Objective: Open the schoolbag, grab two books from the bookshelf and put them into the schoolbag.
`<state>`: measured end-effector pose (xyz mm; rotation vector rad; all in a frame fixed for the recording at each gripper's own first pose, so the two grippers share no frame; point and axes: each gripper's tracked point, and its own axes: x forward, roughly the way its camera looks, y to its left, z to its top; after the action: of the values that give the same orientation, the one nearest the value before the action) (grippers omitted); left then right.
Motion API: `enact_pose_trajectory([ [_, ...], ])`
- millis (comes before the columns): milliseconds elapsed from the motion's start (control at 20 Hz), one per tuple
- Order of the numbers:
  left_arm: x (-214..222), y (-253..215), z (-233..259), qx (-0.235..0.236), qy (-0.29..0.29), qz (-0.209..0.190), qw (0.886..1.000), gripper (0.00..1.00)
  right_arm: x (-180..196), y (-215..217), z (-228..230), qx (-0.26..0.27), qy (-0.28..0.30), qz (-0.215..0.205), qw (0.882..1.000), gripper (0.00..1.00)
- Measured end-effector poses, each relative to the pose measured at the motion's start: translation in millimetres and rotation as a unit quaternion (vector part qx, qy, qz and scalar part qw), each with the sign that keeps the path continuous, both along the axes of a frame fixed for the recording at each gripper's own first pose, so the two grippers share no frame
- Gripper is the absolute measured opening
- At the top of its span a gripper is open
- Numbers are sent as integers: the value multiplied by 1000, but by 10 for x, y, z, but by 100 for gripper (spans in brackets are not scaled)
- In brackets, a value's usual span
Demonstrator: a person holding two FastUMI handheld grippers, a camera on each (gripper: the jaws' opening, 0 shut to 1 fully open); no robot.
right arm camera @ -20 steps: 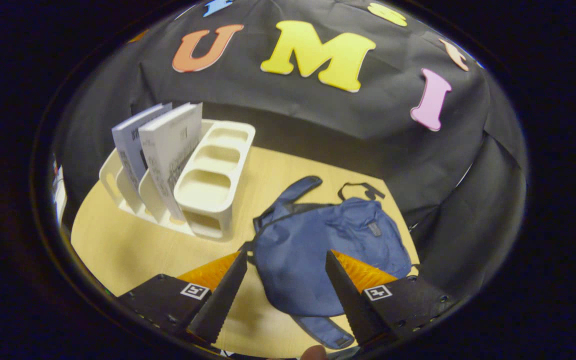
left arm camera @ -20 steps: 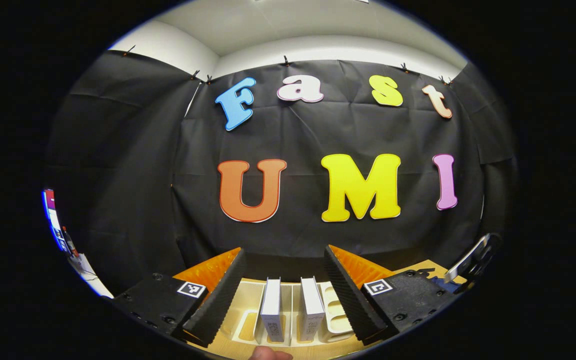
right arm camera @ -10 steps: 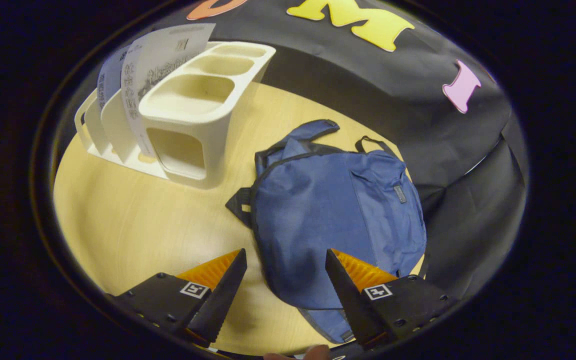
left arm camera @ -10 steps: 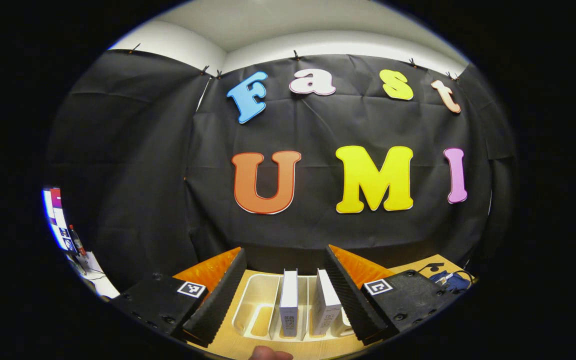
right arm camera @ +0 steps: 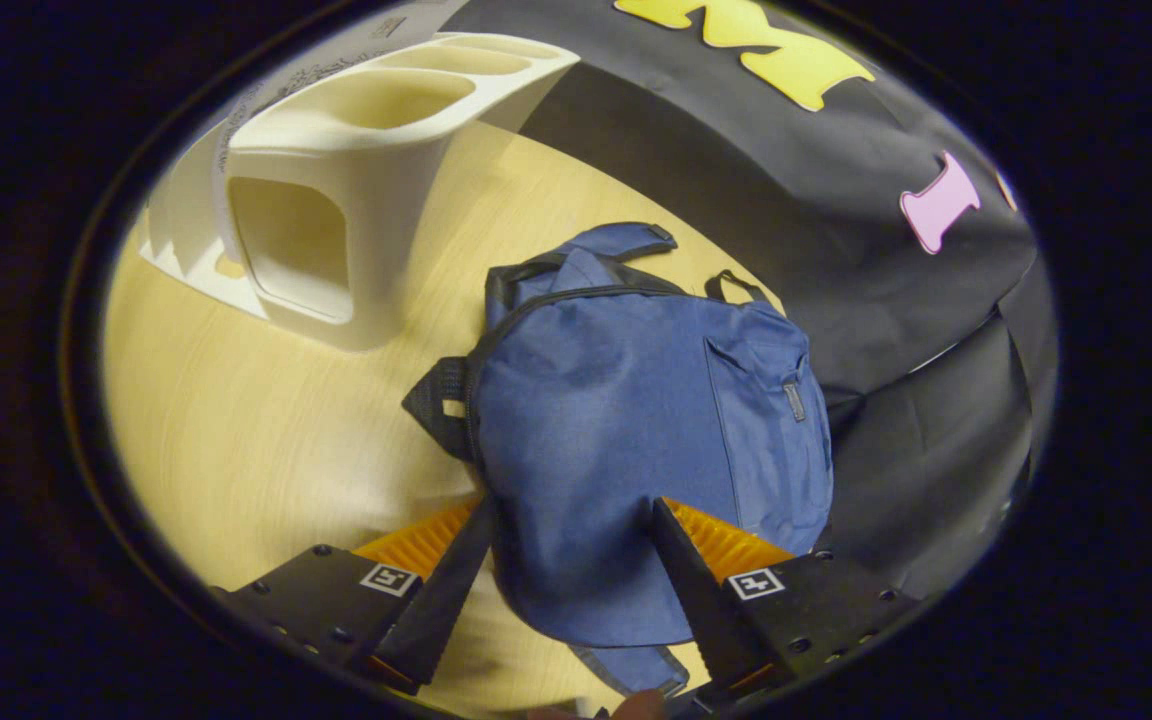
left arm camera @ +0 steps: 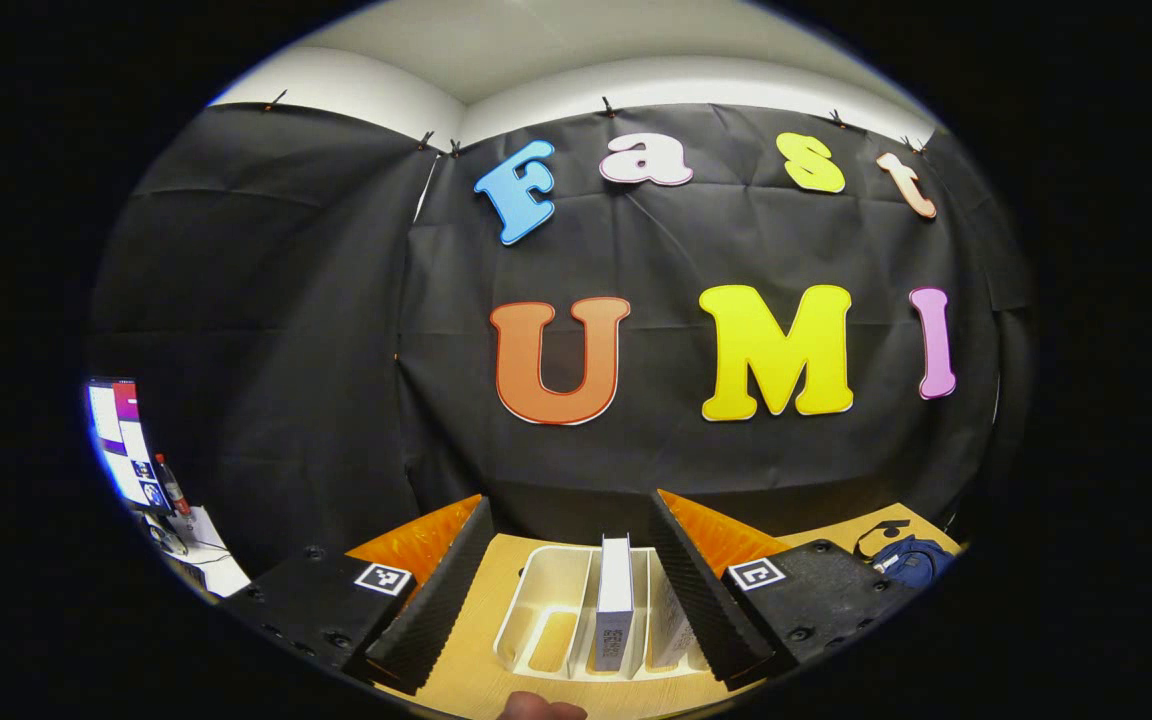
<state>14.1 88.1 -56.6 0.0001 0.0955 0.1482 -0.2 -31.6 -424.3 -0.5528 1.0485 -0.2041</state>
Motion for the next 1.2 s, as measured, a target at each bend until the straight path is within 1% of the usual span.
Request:
enact_pose_trajectory([
  [50,0,-18,-5,-1,-1,0,1000,99,11,-4,17,2,-3,-4,1000,92],
  [250,12,-65,-21,-8,0,-1,1000,99,3,-36,162,11,-14,-6,1000,92],
  [450,46,-139,-7,-9,-1,-6,1000,99,0,-67,281,15,-26,0,1000,92],
  [550,50,-138,-10,-9,-3,-7,1000,99,2,-67,266,13,-26,3,1000,92],
  [600,49,-131,-8,-9,-3,-7,1000,99,10,-70,250,9,-26,7,1000,99],
  [700,63,-119,-14,-7,-1,-7,1000,99,35,-51,168,4,-19,18,1000,99],
  [750,63,-95,-15,-7,0,-6,1000,99,47,-26,112,12,-13,21,1000,92],
  [800,52,-81,-16,-6,1,-4,1000,99,47,-7,44,22,-5,18,1000,92],
  [850,58,-59,-32,-5,2,-3,1000,99,56,2,7,33,-2,13,999,84],
  [950,52,-41,-28,-6,4,-1,1000,99,79,16,-73,49,5,13,999,83],
  [1050,59,-42,-47,-6,6,0,1000,99,105,31,-103,75,12,16,997,79],
  [1200,51,-49,-35,-9,4,-2,1000,99,71,100,-104,106,19,23,994,58],
])
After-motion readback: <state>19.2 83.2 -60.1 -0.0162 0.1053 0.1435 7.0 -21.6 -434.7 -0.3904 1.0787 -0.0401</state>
